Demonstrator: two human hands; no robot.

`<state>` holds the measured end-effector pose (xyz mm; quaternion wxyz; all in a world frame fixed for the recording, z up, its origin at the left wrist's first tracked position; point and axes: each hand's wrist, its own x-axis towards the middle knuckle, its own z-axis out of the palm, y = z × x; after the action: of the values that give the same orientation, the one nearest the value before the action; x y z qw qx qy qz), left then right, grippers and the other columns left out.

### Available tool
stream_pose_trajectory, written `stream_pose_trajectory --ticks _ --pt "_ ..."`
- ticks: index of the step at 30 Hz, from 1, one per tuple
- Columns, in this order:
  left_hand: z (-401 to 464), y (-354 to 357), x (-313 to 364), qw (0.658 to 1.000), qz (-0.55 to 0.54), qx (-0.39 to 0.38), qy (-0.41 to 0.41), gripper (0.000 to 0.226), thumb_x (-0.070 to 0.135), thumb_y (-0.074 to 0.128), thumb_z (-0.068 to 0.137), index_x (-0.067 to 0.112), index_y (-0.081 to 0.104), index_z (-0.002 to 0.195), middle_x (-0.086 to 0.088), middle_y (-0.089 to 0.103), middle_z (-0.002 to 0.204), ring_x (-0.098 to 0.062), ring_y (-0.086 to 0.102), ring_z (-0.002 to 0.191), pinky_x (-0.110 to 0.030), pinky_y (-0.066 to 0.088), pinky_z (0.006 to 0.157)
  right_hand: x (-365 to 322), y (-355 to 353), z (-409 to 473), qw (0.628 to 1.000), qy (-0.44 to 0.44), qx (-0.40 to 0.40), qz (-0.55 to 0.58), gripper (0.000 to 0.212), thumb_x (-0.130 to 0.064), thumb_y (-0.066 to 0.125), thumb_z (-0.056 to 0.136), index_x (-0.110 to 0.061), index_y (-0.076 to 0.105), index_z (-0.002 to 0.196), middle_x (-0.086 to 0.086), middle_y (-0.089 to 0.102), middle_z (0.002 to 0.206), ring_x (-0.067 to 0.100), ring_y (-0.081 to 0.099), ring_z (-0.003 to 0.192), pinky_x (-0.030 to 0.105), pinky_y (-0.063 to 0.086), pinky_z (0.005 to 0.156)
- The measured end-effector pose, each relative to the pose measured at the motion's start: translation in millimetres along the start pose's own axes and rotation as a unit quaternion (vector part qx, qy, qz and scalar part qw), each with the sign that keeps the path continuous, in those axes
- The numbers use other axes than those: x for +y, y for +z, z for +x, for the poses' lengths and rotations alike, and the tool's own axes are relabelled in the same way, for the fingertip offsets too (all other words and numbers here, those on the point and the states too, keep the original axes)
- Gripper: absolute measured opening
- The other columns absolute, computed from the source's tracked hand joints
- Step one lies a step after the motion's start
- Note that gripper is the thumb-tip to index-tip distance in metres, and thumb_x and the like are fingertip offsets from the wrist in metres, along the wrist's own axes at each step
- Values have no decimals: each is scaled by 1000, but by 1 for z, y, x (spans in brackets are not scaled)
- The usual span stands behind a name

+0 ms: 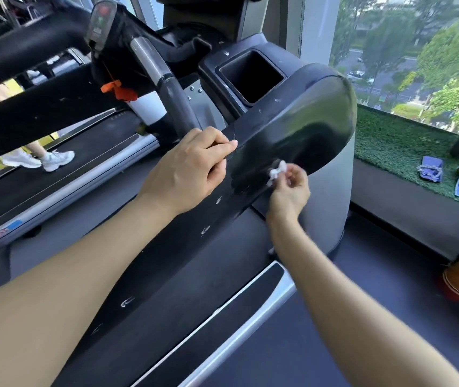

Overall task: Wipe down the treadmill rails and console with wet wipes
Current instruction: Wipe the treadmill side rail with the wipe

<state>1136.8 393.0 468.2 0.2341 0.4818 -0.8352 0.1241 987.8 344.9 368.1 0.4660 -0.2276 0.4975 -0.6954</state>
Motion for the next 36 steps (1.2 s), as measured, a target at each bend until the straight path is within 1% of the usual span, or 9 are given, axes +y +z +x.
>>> stream_pose_trajectory --ticks 5,11,16,19,23,27,29,34,36 --pt "1 0 0 1000 6 -3 1 39 21 42 92 9 62 124 -3 59 109 -20 50 93 -44 54 71 27 -12 -88 988 0 -153 -32 12 -1 58 90 -13 60 87 20 60 90 19 56 70 28 48 71" --pt "0 0 0 1000 3 -1 5 39 21 42 92 10 62 123 -2 59 107 -19 49 92 -43 55 69 -10 2 7 1000 5 -13 -12 17 -8 60 92 -15 54 77 -8 58 56 3 49 46 27 43 61" --pt "-1 1 -1 1000 6 5 9 38 19 44 92 9 62 123 -2 59 107 -18 49 93 -40 55 68 0 9 -30 997 -49 -14 -55 21 -4 53 92 -22 57 83 9 63 84 11 56 64 37 48 70" --pt "0 -1 0 1000 8 -4 9 41 23 40 92 8 62 123 -4 58 108 -19 49 95 -41 55 67 8 2 -94 982 -105 -119 -101 41 7 49 89 -33 57 82 -5 55 99 9 58 78 21 47 75" --pt "-4 -7 2 1000 11 -22 -7 42 25 39 92 9 61 124 -4 58 112 -21 52 98 -44 55 72 -3 -2 -110 964 -143 -185 -127 35 7 50 89 -27 59 84 -6 52 99 7 56 85 11 42 74" --pt "-24 -26 5 999 37 -25 -14 29 12 56 90 8 64 118 -5 61 108 -28 57 97 -43 52 80 -14 12 -36 976 -139 -82 -147 26 -19 55 86 -42 55 75 10 62 96 27 62 84 44 51 83" --pt "-43 -39 6 998 46 -30 -21 29 11 59 89 10 64 118 -3 61 108 -26 57 98 -41 52 80 -20 16 -5 977 -109 -37 -179 15 -29 57 85 -38 56 73 13 64 98 29 64 84 49 52 82" --pt "-84 -60 8 997 39 -31 -62 39 29 42 92 14 62 122 3 58 113 -17 54 103 -33 48 83 -29 21 -77 970 -182 -91 -136 24 2 52 90 -20 61 84 -8 53 97 -7 55 79 10 44 76" --pt "-89 -60 8 997 38 -39 -59 42 32 38 92 15 62 122 4 58 114 -17 55 103 -33 49 84 -12 13 -120 943 -233 -185 -149 24 8 53 87 -12 67 89 -10 53 96 -2 56 87 13 44 77"
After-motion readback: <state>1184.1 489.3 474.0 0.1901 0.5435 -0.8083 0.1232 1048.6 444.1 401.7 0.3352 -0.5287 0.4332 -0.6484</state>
